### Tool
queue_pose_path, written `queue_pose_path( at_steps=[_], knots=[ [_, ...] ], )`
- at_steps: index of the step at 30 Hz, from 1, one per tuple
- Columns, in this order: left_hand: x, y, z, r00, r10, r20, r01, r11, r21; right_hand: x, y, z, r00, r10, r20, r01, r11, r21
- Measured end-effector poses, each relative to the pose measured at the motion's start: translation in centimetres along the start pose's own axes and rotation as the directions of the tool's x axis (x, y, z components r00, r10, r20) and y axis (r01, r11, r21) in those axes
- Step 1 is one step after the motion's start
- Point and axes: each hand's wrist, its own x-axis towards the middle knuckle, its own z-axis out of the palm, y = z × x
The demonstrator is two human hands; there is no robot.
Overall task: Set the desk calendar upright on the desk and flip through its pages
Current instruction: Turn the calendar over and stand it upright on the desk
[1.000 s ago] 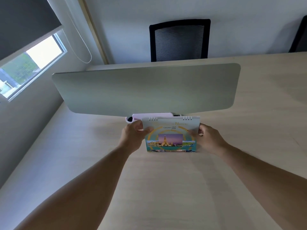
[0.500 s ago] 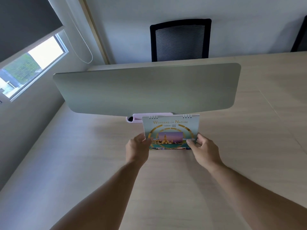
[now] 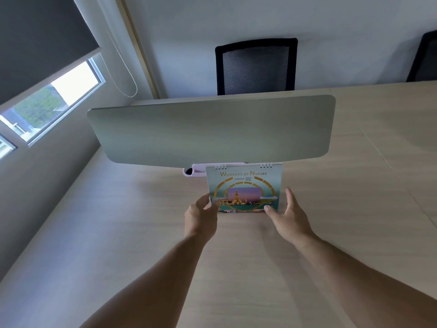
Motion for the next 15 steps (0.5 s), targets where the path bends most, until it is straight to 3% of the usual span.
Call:
queue_pose_path(
  at_steps=[5,10,15],
  knots=[
    [1.1,1.7,-0.5,0.996,0.064,0.057,-0.055,0.988,-0.144,2.0,-1.3,-1.1,0.998,-0.056,0.032,0.054,0.998,0.036],
    [1.2,1.8,-1.6,0.993,0.045,0.113,-0.052,0.997,0.059,1.5,-0.8,-1.1,0.996,-0.093,-0.016,0.094,0.995,0.027],
    [-0.4,0.1,-3.5,0.992,0.096,0.085,-0.1,0.994,0.043,-2.4,-1.2,-0.9,0.99,-0.138,-0.021,0.138,0.99,0.03]
  ],
)
